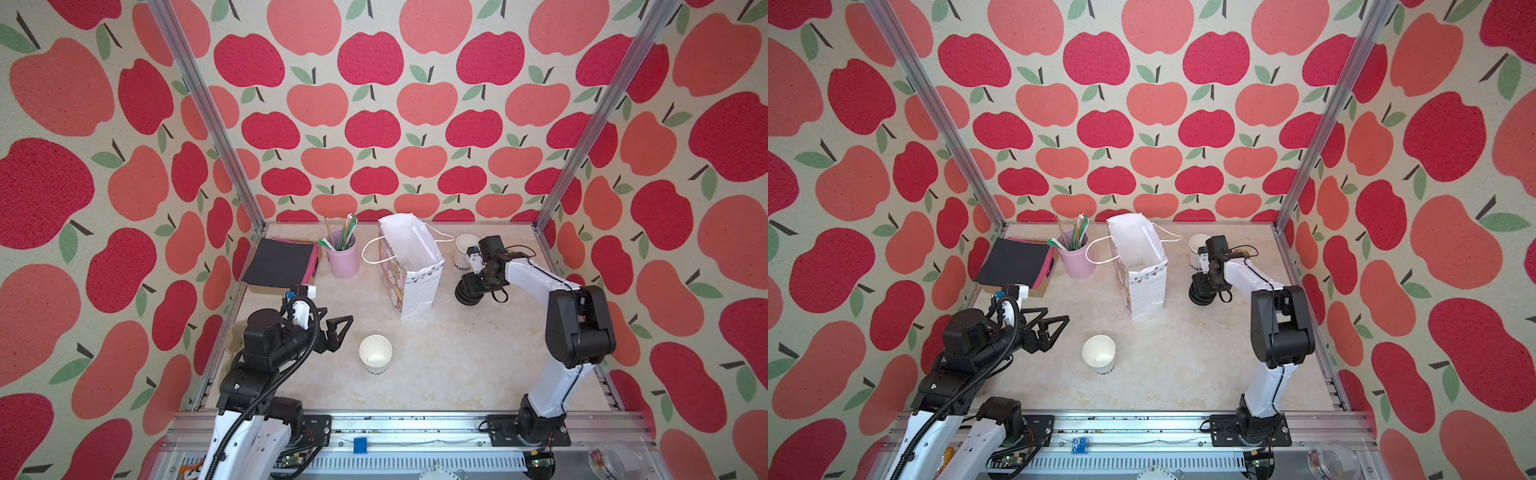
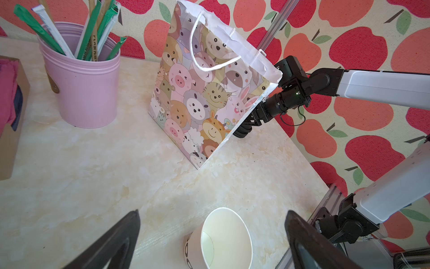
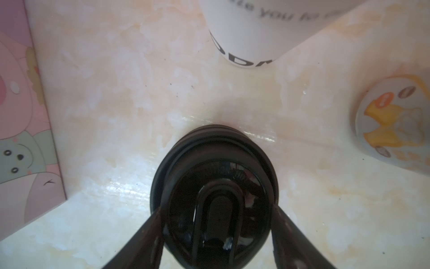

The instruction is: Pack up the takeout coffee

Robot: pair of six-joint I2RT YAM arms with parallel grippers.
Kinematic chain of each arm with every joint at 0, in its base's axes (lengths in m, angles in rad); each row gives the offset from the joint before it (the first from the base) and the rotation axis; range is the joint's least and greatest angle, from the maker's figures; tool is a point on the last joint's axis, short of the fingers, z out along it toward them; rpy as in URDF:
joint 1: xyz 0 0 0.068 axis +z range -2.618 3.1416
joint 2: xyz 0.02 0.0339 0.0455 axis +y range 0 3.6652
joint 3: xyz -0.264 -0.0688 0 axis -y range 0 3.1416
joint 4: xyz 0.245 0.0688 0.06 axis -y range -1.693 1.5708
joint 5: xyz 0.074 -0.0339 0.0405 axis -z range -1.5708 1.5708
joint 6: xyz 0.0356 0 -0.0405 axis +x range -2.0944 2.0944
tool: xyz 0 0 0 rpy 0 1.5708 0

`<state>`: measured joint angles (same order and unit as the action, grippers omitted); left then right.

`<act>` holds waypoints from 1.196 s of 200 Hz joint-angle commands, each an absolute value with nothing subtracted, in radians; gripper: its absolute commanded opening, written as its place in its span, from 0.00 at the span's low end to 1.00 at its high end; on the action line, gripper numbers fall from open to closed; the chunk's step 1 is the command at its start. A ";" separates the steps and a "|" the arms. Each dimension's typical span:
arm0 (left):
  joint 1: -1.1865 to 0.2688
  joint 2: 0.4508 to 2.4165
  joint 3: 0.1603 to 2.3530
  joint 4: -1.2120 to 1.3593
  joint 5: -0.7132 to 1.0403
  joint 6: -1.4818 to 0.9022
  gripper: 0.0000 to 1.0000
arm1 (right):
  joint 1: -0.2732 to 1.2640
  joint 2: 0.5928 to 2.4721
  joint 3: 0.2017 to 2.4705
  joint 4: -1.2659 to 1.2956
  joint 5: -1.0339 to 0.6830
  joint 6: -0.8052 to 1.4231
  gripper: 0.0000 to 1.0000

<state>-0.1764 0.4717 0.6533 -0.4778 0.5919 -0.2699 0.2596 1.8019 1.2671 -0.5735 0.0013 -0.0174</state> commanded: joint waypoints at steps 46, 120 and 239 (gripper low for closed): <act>-0.178 0.459 0.643 -0.467 0.594 -0.261 0.99 | 0.268 1.652 1.238 -0.622 0.004 0.015 0.66; -0.178 0.457 0.643 -0.469 0.591 -0.259 0.99 | 0.347 1.475 1.203 -0.664 0.002 0.025 0.66; -0.179 0.459 0.643 -0.470 0.588 -0.258 0.99 | 0.265 1.352 1.090 -0.605 0.140 0.086 0.83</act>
